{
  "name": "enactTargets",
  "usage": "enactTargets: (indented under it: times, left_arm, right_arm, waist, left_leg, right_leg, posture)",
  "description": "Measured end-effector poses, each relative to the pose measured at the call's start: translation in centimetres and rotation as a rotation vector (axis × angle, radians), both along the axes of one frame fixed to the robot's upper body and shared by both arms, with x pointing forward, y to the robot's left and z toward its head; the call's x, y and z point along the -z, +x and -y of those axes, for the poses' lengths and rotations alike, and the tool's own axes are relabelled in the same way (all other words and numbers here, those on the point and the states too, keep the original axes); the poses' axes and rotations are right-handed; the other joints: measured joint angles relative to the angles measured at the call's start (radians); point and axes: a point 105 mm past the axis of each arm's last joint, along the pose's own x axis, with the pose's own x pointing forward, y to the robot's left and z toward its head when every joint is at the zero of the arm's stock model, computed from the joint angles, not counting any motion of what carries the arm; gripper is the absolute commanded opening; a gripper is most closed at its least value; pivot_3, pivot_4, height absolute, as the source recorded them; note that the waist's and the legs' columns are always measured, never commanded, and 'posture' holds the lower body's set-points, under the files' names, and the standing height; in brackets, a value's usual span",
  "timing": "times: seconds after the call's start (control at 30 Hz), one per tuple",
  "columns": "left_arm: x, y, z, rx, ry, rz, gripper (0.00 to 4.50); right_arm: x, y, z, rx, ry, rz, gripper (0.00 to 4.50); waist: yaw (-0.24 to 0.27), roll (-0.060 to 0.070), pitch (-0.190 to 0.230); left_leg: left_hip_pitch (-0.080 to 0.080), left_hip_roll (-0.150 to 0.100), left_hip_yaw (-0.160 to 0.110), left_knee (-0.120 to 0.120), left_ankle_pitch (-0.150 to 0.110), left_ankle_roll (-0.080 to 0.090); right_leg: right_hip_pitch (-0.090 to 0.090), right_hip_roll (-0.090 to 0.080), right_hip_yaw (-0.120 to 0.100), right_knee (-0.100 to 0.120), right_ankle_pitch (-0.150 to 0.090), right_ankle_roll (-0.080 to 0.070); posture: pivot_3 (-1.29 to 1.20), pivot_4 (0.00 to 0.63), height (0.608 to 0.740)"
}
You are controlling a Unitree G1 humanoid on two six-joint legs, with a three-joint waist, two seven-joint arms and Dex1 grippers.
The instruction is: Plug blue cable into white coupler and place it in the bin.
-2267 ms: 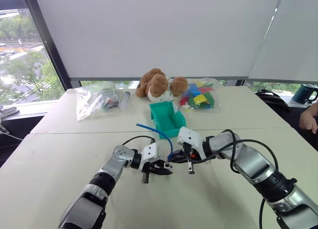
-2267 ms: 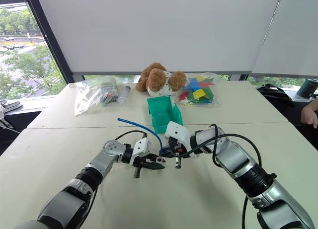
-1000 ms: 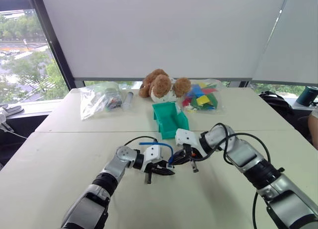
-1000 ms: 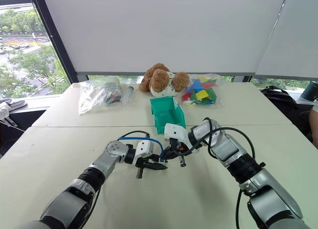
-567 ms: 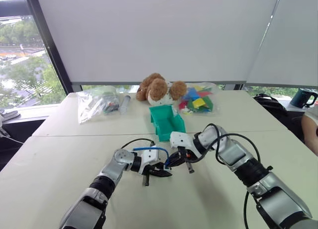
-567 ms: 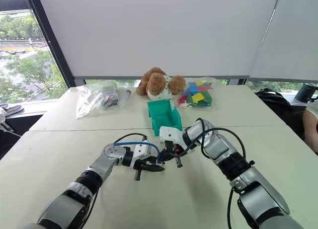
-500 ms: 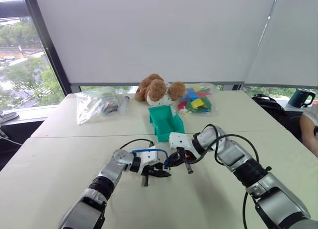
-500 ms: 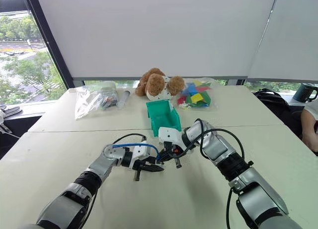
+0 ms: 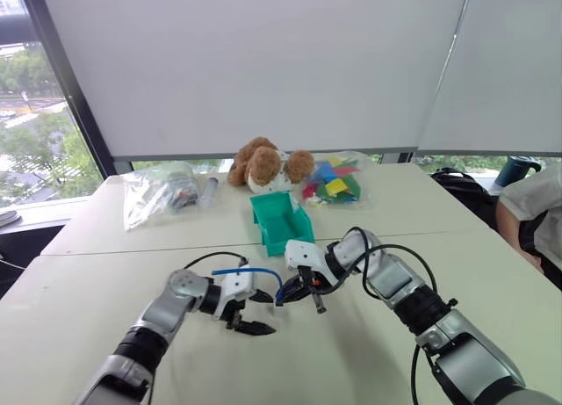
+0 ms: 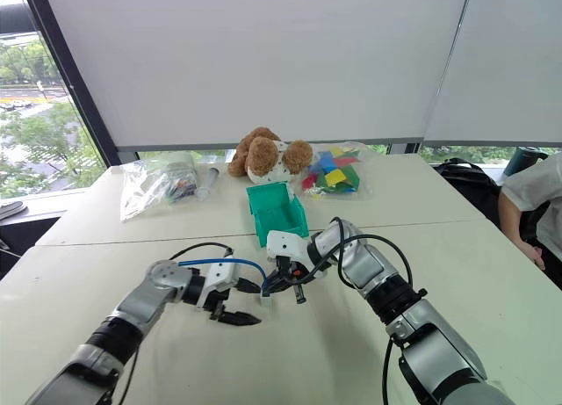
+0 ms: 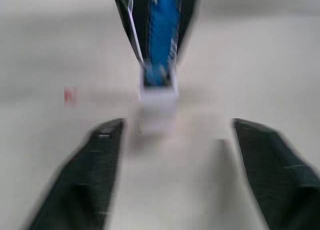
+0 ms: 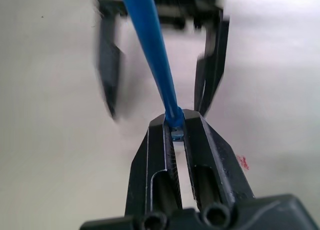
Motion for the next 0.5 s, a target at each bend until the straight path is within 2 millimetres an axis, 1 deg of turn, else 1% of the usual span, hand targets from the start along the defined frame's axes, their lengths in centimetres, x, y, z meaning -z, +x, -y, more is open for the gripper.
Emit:
enactTargets:
  times: [0.03, 0.2, 0.3, 0.4, 0.43, 0.5]
  left_arm:
    - [-0.2, -0.1, -0.4, -0.011, 0.000, -0.004, 4.46]
    - [-1.9, 0.1, -2.0, -0.078, -0.022, 0.016, 4.46]
    - [-2.6, 0.4, -2.8, -0.146, -0.057, 0.026, 4.46]
    - [-3.4, 0.8, -3.2, -0.215, -0.108, 0.035, 4.46]
    - [-4.0, 1.1, -3.4, -0.239, -0.129, 0.050, 4.46]
    - [-4.7, 1.5, -3.8, -0.284, -0.159, 0.069, 4.46]
  right_arm:
    - [0.0, 0.1, 0.0, 0.003, -0.002, -0.001, 0.00]
    - [0.2, 0.1, -0.2, 0.000, -0.010, 0.007, 0.00]
    - [0.0, 0.2, -0.4, 0.022, 0.003, -0.004, 0.00]
    - [-0.9, 0.2, -0.2, 0.105, 0.060, -0.051, 0.00]
    - [-1.3, 0.3, 0.1, 0.143, 0.079, -0.073, 0.00]
    - [-2.0, 0.7, 0.8, 0.218, 0.105, -0.106, 0.00]
  waist:
    - [0.001, 0.000, 0.000]
    - [0.001, 0.000, 0.000]
    - [0.001, 0.000, 0.000]
    - [0.003, 0.000, 0.001]
    - [0.004, 0.001, 0.002]
    - [0.012, 0.003, 0.005]
  left_leg:
    - [0.001, 0.000, 0.000, 0.000, 0.000, 0.000]
    - [0.010, 0.001, 0.000, -0.003, 0.000, -0.001]
    - [0.011, 0.001, 0.000, -0.007, 0.000, -0.001]
    - [0.001, 0.001, 0.000, -0.008, 0.000, -0.001]
    - [-0.007, 0.001, 0.000, -0.007, 0.001, -0.002]
    - [-0.016, 0.001, 0.000, -0.005, 0.002, -0.004]
  right_leg:
    - [0.001, 0.000, 0.000, 0.000, -0.002, -0.003]
    - [0.004, -0.004, 0.001, -0.001, -0.004, -0.006]
    - [0.004, -0.005, 0.000, -0.001, -0.004, -0.007]
    - [-0.004, -0.005, 0.000, 0.000, -0.004, -0.008]
    - [-0.012, -0.005, 0.000, 0.002, -0.003, -0.008]
    - [-0.021, -0.005, 0.000, 0.002, 0.000, -0.007]
  posture:
    - [0.00, 0.150, 0.740]
    - [0.00, 0.150, 0.740]
    - [0.00, 0.150, 0.740]
    - [0.00, 0.150, 0.740]
    - [0.00, 0.150, 0.740]
    - [0.00, 0.150, 0.740]
